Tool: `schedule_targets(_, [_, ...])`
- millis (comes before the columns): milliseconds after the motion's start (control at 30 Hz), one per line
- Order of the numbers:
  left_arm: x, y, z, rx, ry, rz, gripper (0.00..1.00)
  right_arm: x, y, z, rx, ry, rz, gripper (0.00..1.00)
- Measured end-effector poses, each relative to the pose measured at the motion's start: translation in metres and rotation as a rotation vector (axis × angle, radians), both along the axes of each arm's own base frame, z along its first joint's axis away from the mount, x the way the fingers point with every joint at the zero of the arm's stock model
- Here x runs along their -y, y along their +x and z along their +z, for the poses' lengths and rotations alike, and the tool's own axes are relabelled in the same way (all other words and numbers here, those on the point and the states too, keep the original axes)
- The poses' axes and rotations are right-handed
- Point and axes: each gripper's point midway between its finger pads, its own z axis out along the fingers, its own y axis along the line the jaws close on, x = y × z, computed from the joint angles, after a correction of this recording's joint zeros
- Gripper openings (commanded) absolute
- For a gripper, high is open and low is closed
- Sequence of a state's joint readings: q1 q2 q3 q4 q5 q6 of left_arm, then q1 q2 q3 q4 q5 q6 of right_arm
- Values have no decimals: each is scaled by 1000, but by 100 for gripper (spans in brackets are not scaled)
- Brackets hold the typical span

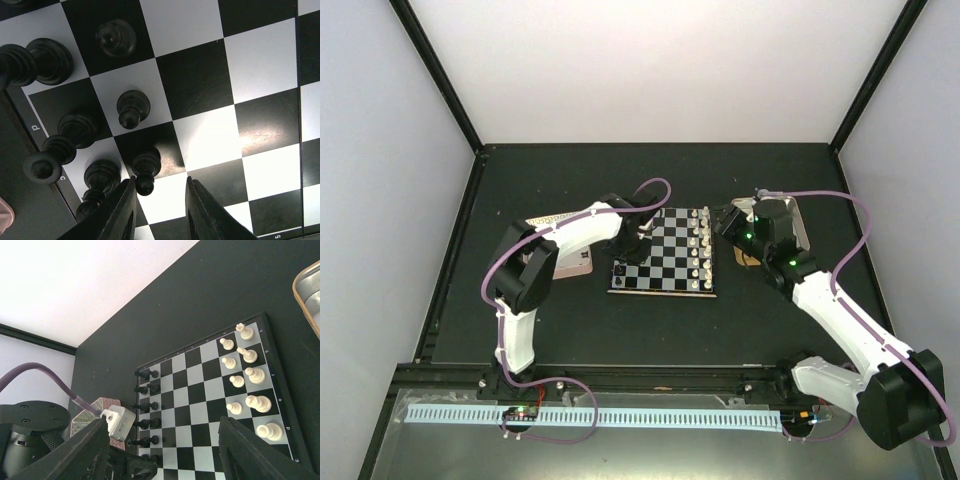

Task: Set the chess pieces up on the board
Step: Place the chess piece on the chessboard, then adjust the storage box at the center of the board.

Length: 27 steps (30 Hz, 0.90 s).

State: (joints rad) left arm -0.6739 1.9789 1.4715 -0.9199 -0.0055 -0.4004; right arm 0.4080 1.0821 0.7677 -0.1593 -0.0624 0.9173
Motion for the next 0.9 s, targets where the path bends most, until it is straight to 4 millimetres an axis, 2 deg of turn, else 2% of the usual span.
schedule_targets(133, [0,0,2,3,-6,0,35,0,0,1,3,2,0,61])
schedule_targets(233, [0,2,12,20,-23,5,41,1,-1,4,9,4,0,61])
schedule_targets(367, [-2,9,43,77,-67,19,49,1,-2,7,19,7,0,61])
schedule_targets(500, [-19,22,77,159,-101,52,57,1,-3,9,22,8,1,61])
schedule_targets(567, [-36,32,90,199,-101,83,63,1,-3,8,21,7,1,61])
schedule_targets(667, [-76,47,98,245,-82,156,71,1,-3,8,22,5,1,61])
schedule_targets(800, [-153,51,84,238,1,315,80,1,-1,1,6,-10,6,61])
schedule_targets(867, [-184,49,73,217,41,378,79,0,0,-5,-6,-22,9,61])
schedule_targets(900, [-200,48,69,210,64,410,74,0,1,-7,-12,-27,10,61])
